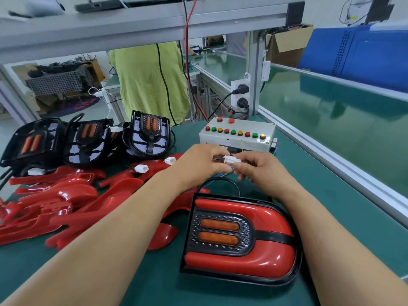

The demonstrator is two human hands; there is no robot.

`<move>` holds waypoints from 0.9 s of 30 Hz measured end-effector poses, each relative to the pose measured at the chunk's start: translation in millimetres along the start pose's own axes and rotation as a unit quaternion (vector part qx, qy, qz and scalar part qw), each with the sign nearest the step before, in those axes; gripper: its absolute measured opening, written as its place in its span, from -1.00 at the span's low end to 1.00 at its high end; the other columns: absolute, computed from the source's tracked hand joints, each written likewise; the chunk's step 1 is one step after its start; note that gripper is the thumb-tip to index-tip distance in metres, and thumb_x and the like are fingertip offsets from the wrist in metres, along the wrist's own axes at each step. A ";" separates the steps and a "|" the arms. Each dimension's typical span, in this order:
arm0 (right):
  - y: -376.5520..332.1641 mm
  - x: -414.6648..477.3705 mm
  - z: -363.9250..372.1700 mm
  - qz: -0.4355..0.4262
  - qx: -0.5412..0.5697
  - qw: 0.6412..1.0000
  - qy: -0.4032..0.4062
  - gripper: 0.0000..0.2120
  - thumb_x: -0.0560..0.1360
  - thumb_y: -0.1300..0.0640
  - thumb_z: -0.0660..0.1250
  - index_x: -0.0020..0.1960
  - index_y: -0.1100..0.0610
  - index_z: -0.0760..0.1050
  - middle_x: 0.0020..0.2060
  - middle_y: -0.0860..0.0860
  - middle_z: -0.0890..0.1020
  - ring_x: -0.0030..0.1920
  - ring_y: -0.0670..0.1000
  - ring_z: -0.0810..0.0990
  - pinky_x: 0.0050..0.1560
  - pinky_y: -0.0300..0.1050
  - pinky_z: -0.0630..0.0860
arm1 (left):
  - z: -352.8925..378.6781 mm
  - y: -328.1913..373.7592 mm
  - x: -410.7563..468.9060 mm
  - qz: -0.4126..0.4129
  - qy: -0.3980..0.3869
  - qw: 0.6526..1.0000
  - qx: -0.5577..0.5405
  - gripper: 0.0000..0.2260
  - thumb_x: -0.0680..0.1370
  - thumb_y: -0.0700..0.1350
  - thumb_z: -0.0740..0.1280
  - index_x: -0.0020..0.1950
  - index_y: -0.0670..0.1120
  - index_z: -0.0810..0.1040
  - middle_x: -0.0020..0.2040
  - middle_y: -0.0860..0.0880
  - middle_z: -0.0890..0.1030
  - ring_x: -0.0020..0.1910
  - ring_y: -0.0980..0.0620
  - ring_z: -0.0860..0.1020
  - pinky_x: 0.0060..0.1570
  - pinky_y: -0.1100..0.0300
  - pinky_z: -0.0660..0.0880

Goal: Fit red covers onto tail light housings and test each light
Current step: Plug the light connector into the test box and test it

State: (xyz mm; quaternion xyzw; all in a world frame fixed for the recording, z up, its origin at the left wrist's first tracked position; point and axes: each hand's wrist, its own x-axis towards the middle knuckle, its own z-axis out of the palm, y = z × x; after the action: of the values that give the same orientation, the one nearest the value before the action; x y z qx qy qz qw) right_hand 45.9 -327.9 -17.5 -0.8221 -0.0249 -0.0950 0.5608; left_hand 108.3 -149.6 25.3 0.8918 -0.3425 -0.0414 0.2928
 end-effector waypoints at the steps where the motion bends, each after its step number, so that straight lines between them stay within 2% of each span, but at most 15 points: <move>1: -0.2 -0.7 -0.4 -0.003 -0.003 1.000 -0.002 -0.88 0.58 0.19 0.35 0.05 0.06 0.64 -0.35 -0.10 0.63 -0.36 -0.20 0.55 -0.33 -0.45 0.38 | 1.1 0.2 -1.3 0.002 0.010 1.000 0.001 -0.77 0.49 -0.06 0.47 0.12 -0.05 0.66 -0.01 -0.01 0.66 0.01 0.03 0.59 0.12 0.05 0.48; 4: -0.3 -2.6 -0.1 -0.017 -0.021 1.000 -0.009 -0.89 0.53 0.16 0.42 0.06 0.08 0.65 -0.33 -0.11 0.62 -0.37 -0.22 0.52 -0.28 -0.40 0.42 | 3.0 3.2 -2.6 0.013 0.030 0.999 0.022 -0.80 0.50 -0.09 0.45 0.10 -0.08 0.66 -0.01 -0.07 0.66 0.01 -0.04 0.58 0.09 0.00 0.48; 6: 0.6 -2.6 0.6 -0.026 -0.049 0.998 0.004 -0.89 0.50 0.15 0.46 0.03 0.05 0.65 -0.39 -0.16 0.58 -0.41 -0.25 0.45 -0.30 -0.38 0.40 | 4.1 4.4 -1.5 0.020 0.030 0.998 0.056 -0.78 0.52 -0.06 0.44 0.14 -0.09 0.65 0.02 -0.10 0.66 0.04 -0.07 0.57 0.08 0.00 0.47; 8: 1.2 -1.6 0.7 -0.031 -0.084 0.996 0.023 -0.92 0.51 0.16 0.44 -0.01 0.04 0.66 -0.39 -0.09 0.59 -0.43 -0.22 0.41 -0.32 -0.27 0.40 | 5.2 5.4 -1.0 0.024 0.026 0.996 0.083 -0.76 0.54 -0.02 0.41 0.15 -0.10 0.64 0.02 -0.11 0.65 0.03 -0.08 0.56 0.06 -0.02 0.45; 10: 1.1 -1.7 0.9 -0.033 -0.107 0.993 0.032 -0.91 0.53 0.15 0.41 0.01 0.08 0.67 -0.32 0.03 0.64 -0.42 -0.19 0.42 -0.28 -0.12 0.46 | 6.2 5.1 -1.1 0.027 0.025 0.996 0.085 -0.77 0.54 -0.01 0.40 0.12 -0.11 0.65 -0.02 -0.12 0.64 -0.01 -0.09 0.55 0.03 -0.03 0.44; 11: 0.7 -2.2 0.8 -0.034 -0.107 0.993 0.033 -0.92 0.54 0.15 0.41 0.01 0.08 0.66 -0.31 0.05 0.65 -0.43 -0.19 0.43 -0.27 -0.11 0.48 | 6.9 5.5 -1.6 0.027 0.025 0.996 0.076 -0.78 0.54 -0.03 0.40 0.11 -0.12 0.65 -0.04 -0.12 0.64 -0.03 -0.08 0.55 0.01 -0.03 0.44; 15: -0.7 -3.7 -2.4 -0.035 -0.094 0.995 0.026 -0.87 0.55 0.16 0.39 -0.07 -0.07 0.62 -0.33 -0.01 0.62 -0.47 -0.22 0.46 -0.37 -0.37 0.42 | 8.6 5.4 -3.5 0.028 0.025 0.999 0.037 -0.82 0.55 -0.07 0.41 0.07 -0.15 0.66 -0.12 -0.09 0.62 -0.12 -0.04 0.53 -0.05 0.04 0.43; 20: -0.4 -3.8 -3.3 -0.015 -0.107 0.994 0.033 -0.92 0.54 0.19 0.39 -0.05 0.12 0.66 -0.37 0.00 0.60 -0.49 -0.18 0.45 -0.38 -0.40 0.38 | 13.6 3.6 -1.5 0.023 0.035 0.999 0.008 -0.85 0.55 -0.09 0.41 0.03 -0.14 0.66 -0.12 -0.12 0.63 -0.16 0.01 0.50 -0.08 0.08 0.41; 23: 4.9 -4.3 -17.4 0.010 -0.082 0.991 0.107 -0.87 0.53 0.15 0.40 -0.17 0.16 0.64 -0.44 0.06 0.59 -0.53 -0.18 0.44 -0.42 -0.38 0.34 | 4.6 -14.3 -3.2 -0.020 0.071 0.997 0.008 -0.85 0.55 -0.10 0.40 -0.06 -0.19 0.64 -0.18 -0.19 0.61 -0.24 0.01 0.44 -0.12 0.06 0.41; 25: 7.1 -3.5 -22.8 0.016 -0.073 0.989 0.126 -0.84 0.53 0.13 0.41 -0.20 0.17 0.63 -0.49 -0.04 0.59 -0.54 -0.20 0.46 -0.42 -0.41 0.33 | -4.4 -29.0 -7.5 -0.046 0.081 0.996 -0.012 -0.87 0.55 -0.09 0.39 -0.09 -0.15 0.64 -0.23 -0.11 0.60 -0.27 0.04 0.44 -0.13 0.11 0.46; 27: 5.5 -1.4 -16.2 0.013 -0.082 0.992 0.094 -0.84 0.54 0.14 0.40 -0.21 0.09 0.61 -0.50 -0.11 0.58 -0.52 -0.23 0.49 -0.41 -0.45 0.34 | -9.2 -35.8 -12.1 -0.046 0.087 0.995 -0.014 -0.91 0.56 -0.07 0.40 -0.12 -0.06 0.61 -0.27 0.06 0.58 -0.29 0.13 0.47 -0.23 0.33 0.41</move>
State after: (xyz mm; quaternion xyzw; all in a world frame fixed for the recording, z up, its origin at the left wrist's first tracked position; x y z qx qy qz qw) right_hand 43.4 -344.8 -17.1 -0.8530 0.0466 -0.1659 0.4926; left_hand 122.6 -116.0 11.7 0.9025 -0.2737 0.0179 0.3320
